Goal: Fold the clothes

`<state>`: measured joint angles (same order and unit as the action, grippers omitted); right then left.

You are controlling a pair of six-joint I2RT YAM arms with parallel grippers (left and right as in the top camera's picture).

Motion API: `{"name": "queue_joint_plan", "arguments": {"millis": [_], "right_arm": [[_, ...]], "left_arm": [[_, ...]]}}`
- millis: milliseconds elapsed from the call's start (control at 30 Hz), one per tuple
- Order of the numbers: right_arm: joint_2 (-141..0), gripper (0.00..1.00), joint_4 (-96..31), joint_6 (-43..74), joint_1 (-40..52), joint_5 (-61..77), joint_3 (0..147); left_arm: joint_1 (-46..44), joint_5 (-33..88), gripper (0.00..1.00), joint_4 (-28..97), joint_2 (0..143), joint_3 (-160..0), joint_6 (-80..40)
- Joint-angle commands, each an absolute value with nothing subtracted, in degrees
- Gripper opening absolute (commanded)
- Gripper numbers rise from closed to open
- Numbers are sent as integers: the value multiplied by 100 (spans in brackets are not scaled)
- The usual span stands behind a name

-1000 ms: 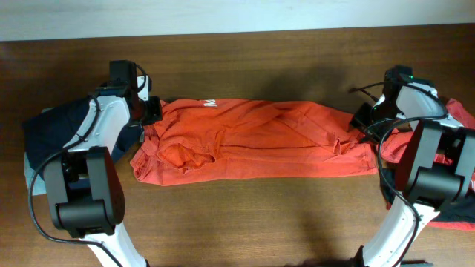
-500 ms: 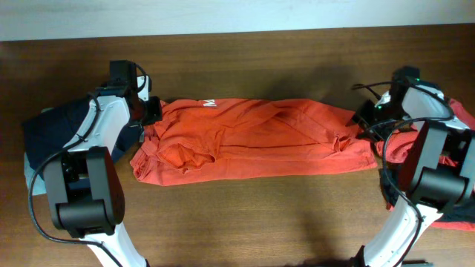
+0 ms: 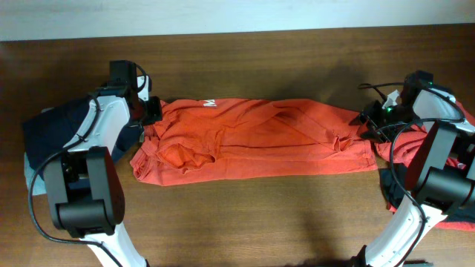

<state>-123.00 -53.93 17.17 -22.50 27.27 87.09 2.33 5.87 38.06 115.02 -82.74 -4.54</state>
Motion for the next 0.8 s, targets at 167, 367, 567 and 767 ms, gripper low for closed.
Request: {"name": "queue_joint_plan", "arguments": {"millis": [167,367,567,767], "right_arm": [[-12405,48,-5203,1651,-2209,2556,8796],[-12405,47,-4958,1651,-2211,2963,8796],[-12405,43,-4912,1651,-2211,2980,8796],[-12405,43,-4748,1649,-2209,2980,8796]], "left_arm": [[224,668,0,3798,11548,-8364,-506],[224,668,0,3795,11548,-8364,-504],[224,668,0,3798,11548,-8364,-506],[224,668,0,3798,11548,-8364,-506]]}}
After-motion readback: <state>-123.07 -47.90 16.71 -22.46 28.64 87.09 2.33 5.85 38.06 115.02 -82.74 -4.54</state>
